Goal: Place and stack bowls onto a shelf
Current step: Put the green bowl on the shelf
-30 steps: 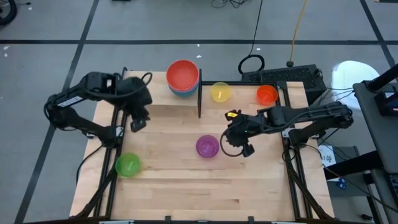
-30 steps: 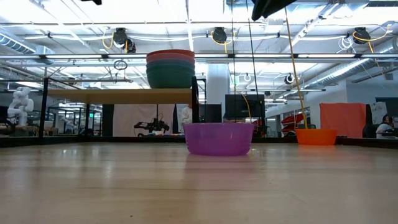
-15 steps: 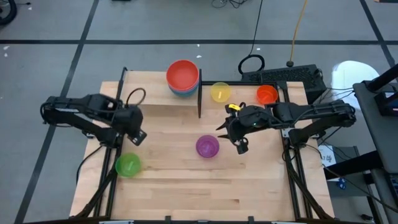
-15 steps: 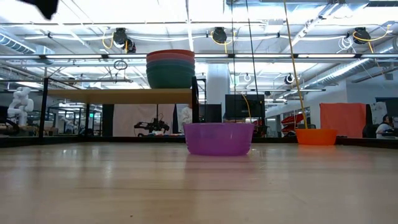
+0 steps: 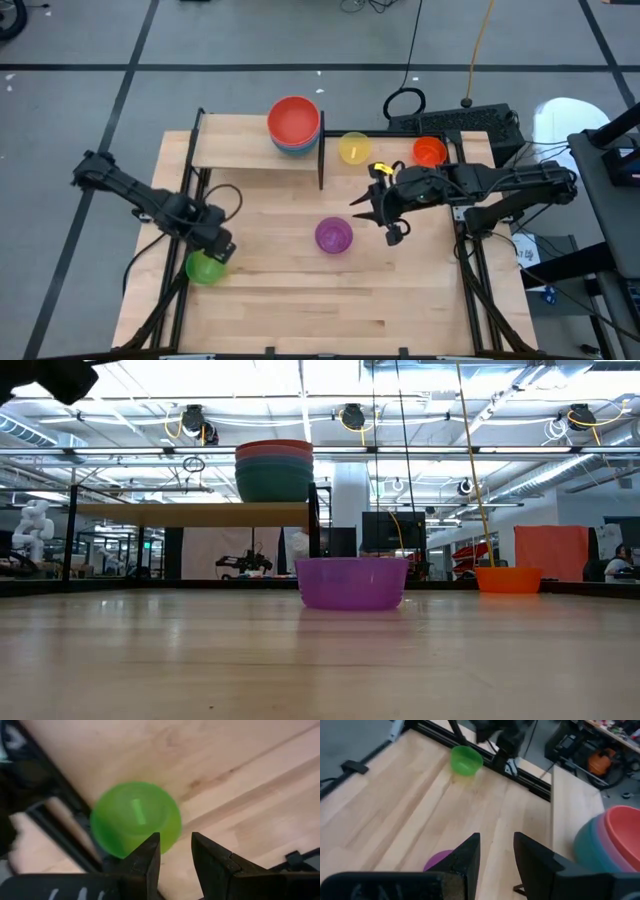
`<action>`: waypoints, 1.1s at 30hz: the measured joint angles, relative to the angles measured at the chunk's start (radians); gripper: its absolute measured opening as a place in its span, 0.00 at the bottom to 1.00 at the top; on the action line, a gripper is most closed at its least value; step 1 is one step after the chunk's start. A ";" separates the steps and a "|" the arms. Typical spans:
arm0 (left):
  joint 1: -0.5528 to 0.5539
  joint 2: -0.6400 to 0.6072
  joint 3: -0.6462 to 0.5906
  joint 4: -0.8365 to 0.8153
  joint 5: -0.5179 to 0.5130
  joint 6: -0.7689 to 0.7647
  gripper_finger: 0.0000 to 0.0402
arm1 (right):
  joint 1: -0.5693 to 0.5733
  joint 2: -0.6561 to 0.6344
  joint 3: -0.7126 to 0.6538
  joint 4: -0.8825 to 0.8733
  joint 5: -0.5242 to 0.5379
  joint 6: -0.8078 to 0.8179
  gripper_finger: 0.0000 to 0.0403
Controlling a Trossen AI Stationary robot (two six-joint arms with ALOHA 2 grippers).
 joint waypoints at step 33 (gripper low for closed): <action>-0.156 0.000 -0.406 0.505 -0.009 -0.273 0.29 | 0.000 -0.003 0.000 -0.001 0.029 -0.013 0.28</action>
